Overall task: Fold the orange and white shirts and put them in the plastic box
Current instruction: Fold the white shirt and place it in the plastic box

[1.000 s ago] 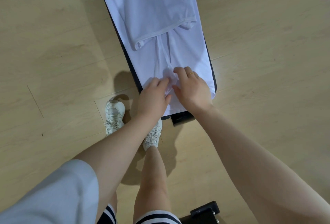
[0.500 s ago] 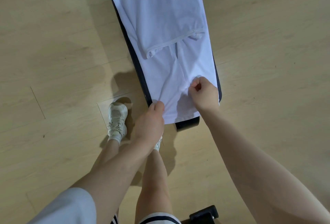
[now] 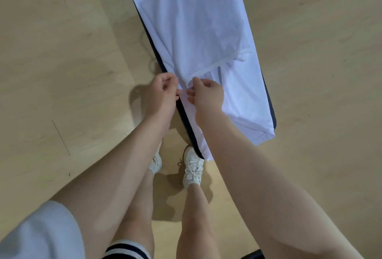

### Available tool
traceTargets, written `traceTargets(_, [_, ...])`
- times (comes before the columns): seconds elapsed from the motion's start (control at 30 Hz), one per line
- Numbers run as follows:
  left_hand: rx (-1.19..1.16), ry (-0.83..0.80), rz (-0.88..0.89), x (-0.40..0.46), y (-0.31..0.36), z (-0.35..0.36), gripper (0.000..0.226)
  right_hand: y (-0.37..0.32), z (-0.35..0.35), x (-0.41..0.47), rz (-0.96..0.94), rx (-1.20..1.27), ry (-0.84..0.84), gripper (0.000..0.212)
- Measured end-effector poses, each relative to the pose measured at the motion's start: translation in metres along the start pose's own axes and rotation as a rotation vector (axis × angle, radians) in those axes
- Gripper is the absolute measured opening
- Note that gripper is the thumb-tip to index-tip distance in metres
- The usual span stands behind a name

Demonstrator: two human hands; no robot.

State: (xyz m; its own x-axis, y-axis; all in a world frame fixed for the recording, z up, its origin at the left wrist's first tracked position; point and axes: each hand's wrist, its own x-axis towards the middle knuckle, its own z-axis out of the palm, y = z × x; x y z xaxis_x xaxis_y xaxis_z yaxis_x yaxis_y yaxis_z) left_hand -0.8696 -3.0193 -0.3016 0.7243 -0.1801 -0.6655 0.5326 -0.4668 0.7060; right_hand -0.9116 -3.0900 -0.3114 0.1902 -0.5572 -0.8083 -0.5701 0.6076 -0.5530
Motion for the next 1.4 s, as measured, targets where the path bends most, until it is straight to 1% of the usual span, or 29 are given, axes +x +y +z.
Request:
traceTargets(0.03, [0.013, -0.024, 0.024, 0.003, 0.005, 0.0, 0.017, 0.0, 0.002, -0.001, 0.054, 0.097, -0.017, 0.019])
traceTargets(0.07, [0.035, -0.043, 0.043, 0.005, 0.008, 0.0, 0.017, -0.002, 0.003, -0.003, 0.086, 0.168, -0.052, 0.007])
traceTargets(0.1, [0.059, -0.055, 0.054, 0.007, 0.011, 0.001, 0.017, -0.003, 0.003, -0.005, 0.106, 0.231, -0.084, 0.01])
traceTargets(0.13, [0.085, -0.063, 0.052, 0.009, 0.013, 0.002, 0.018, -0.002, 0.003, -0.004, 0.115, 0.28, -0.105, 0.02])
traceTargets(0.17, [0.099, -0.067, 0.031, 0.012, 0.013, 0.002, 0.019, -0.003, 0.002, -0.004, 0.119, 0.324, -0.119, 0.024])
traceTargets(0.27, [0.079, -0.066, -0.073, 0.02, 0.011, 0.002, 0.018, -0.002, 0.0, -0.002, 0.116, 0.332, -0.113, 0.017])
traceTargets(0.37, [-0.013, -0.136, -0.216, 0.023, 0.014, 0.002, 0.012, 0.0, -0.002, -0.002, 0.111, 0.382, -0.128, 0.015])
traceTargets(0.43, [-0.132, -0.17, -0.302, 0.023, 0.019, 0.003, 0.02, 0.002, -0.003, -0.004, 0.101, 0.43, -0.189, 0.008])
traceTargets(0.5, [-0.154, -0.201, -0.317, 0.024, 0.021, 0.003, 0.021, 0.003, -0.003, -0.004, 0.104, 0.471, -0.217, 0.003])
traceTargets(0.57, [-0.128, -0.228, -0.315, 0.025, 0.021, 0.003, 0.016, 0.003, -0.001, -0.003, 0.105, 0.477, -0.183, 0.006])
traceTargets(0.67, [-0.129, -0.213, -0.321, 0.027, 0.019, 0.002, 0.016, -0.001, 0.003, -0.002, 0.09, 0.47, -0.097, 0.008])
traceTargets(0.77, [-0.146, -0.193, -0.287, 0.03, 0.018, -0.001, 0.018, -0.004, 0.004, -0.002, 0.1, 0.52, -0.088, 0.021])
traceTargets(0.83, [-0.082, -0.188, -0.212, 0.031, 0.015, -0.004, 0.018, -0.006, 0.003, -0.002, 0.066, 0.407, -0.093, 0.025])
traceTargets(0.9, [-0.013, -0.193, -0.142, 0.031, 0.011, -0.004, 0.017, -0.007, 0.004, 0.0, -0.019, 0.206, -0.061, 0.023])
traceTargets(0.97, [0.033, -0.183, -0.126, 0.031, 0.007, -0.004, 0.017, -0.005, 0.007, 0.004, -0.134, -0.027, -0.01, 0.014])
traceTargets(1.0, [0.047, -0.173, -0.133, 0.033, 0.005, -0.004, 0.017, -0.003, 0.007, 0.005, -0.199, -0.16, 0.011, 0.013])
traceTargets(1.07, [0.067, -0.151, -0.162, 0.035, -0.001, -0.004, 0.019, 0.002, 0.005, 0.005, -0.308, -0.37, -0.009, 0.018])
traceTargets(1.13, [0.127, -0.128, -0.175, 0.034, -0.008, -0.004, 0.022, 0.008, -0.007, 0.0, -0.336, -0.451, -0.047, 0.017])
traceTargets(1.2, [0.205, -0.112, -0.162, 0.031, -0.015, -0.003, 0.022, 0.015, -0.028, -0.009, -0.321, -0.455, -0.045, 0.019])
traceTargets(1.27, [0.242, -0.11, -0.158, 0.024, -0.018, -0.002, 0.016, 0.024, -0.055, -0.019, -0.36, -0.476, 0.006, 0.018])
traceTargets(1.37, [0.246, -0.093, -0.153, 0.005, -0.025, 0.001, 0.022, 0.043, -0.101, -0.023, -0.395, -0.528, 0.137, 0.014])
traceTargets(1.4, [0.259, -0.085, -0.145, -0.005, -0.03, 0.003, 0.022, 0.049, -0.117, -0.023, -0.403, -0.56, 0.188, 0.016])
